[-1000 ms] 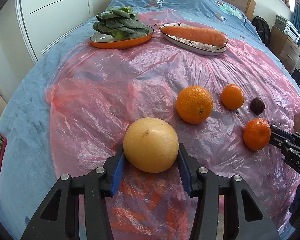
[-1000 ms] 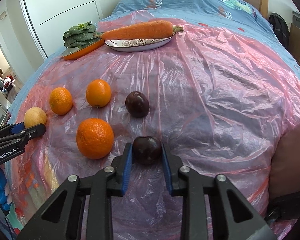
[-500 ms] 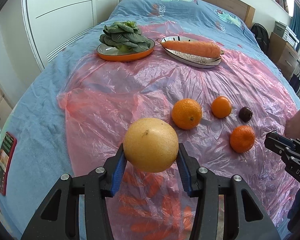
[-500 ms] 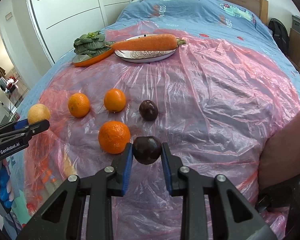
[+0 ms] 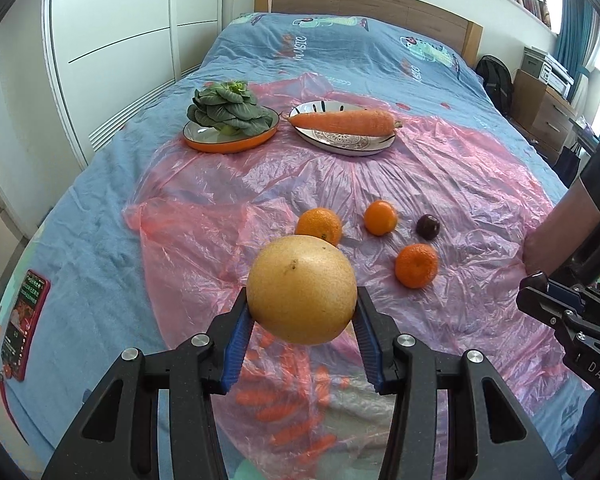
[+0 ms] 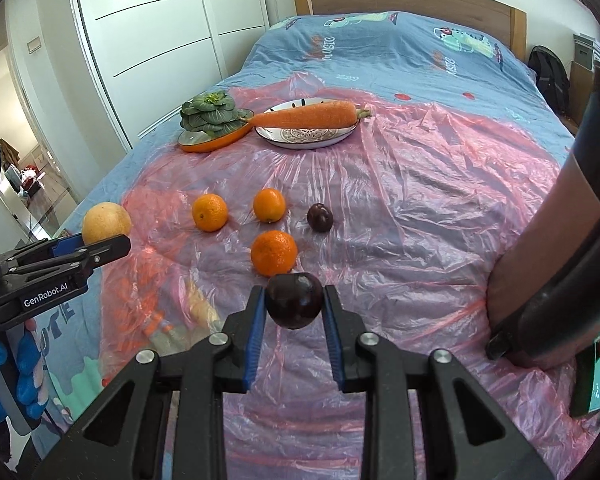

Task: Organize fruits
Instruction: 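Carry the grapefruit in the left tool and plum in the right tool to the green tray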

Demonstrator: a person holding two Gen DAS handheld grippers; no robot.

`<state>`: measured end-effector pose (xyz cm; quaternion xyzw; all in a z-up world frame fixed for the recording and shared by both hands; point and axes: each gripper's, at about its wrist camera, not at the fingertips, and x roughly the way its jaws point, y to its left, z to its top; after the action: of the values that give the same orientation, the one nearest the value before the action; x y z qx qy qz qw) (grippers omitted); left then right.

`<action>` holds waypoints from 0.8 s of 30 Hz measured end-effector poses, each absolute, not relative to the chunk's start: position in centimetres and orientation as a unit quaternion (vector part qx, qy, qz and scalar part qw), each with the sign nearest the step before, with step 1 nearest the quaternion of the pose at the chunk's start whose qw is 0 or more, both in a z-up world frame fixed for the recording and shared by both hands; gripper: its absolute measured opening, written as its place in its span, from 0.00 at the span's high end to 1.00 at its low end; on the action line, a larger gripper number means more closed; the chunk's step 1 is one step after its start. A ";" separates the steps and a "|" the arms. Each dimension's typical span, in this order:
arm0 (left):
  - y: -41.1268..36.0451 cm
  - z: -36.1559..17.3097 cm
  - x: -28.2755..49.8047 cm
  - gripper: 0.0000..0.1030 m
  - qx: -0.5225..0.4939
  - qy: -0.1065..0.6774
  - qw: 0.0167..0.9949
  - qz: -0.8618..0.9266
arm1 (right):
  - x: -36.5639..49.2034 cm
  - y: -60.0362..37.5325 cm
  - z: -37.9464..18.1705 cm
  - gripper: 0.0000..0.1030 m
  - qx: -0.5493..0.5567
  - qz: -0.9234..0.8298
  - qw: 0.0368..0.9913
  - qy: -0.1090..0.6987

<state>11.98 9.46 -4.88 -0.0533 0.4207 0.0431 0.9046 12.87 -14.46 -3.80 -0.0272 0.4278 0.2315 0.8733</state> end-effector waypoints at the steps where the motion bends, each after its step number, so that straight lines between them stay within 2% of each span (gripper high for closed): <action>1: 9.2 -4.6 11.6 0.58 -0.052 0.419 0.906 0.040 | 12.4 -14.7 -3.6 1.00 -0.026 0.230 0.874 0.427; 24: 4.4 -1.3 3.2 0.58 -0.016 0.395 0.918 0.004 | 3.0 -19.8 -0.5 1.00 -0.022 0.194 0.891 0.410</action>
<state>3.16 4.43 -1.29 -0.0157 0.3951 0.0036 0.9185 3.00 -19.80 -0.52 -0.0225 0.4096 0.1938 0.8911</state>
